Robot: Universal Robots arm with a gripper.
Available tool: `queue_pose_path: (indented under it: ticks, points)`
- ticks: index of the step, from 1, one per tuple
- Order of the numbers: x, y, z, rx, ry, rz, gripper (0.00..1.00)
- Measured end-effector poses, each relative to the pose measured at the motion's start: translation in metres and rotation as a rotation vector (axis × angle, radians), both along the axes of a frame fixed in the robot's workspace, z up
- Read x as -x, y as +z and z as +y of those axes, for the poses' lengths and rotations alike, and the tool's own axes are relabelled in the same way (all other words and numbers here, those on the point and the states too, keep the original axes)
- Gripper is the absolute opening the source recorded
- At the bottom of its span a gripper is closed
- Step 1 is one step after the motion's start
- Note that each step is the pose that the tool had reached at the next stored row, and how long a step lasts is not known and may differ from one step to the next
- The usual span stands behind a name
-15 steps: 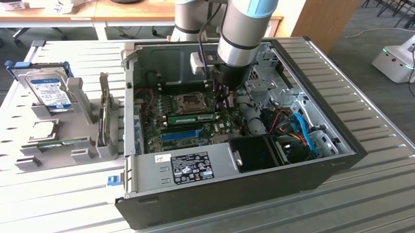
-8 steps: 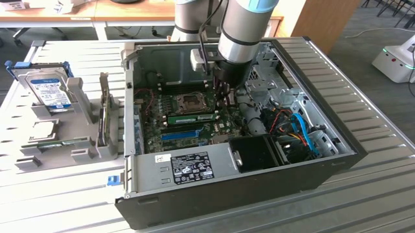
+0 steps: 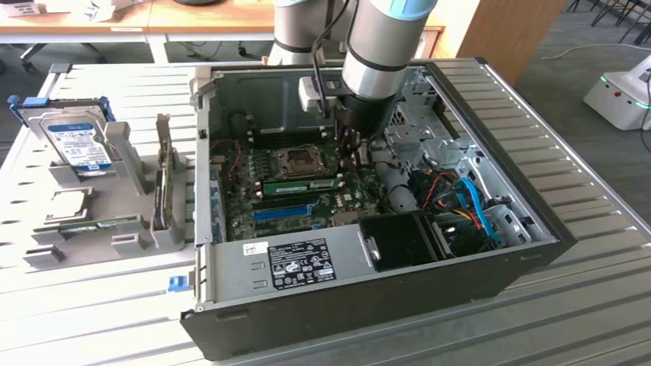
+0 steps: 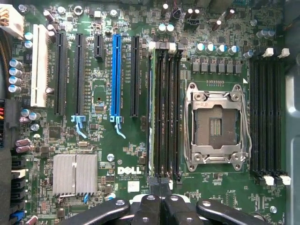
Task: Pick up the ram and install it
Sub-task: 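Press down the ram until it locks into place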
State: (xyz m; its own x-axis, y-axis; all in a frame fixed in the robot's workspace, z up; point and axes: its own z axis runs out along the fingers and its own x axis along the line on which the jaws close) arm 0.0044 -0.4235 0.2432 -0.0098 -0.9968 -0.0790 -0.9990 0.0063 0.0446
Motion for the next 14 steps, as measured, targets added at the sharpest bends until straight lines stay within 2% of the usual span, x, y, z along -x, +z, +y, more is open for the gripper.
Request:
queue_pose_path:
  ticks: [4, 14]
  points:
    - [0.013, -0.0001, 0.0, 0.0001, 0.0, 0.0001, 0.11]
    - [0.058, -0.0002, 0.0, 0.0, 0.0, 0.0001, 0.11]
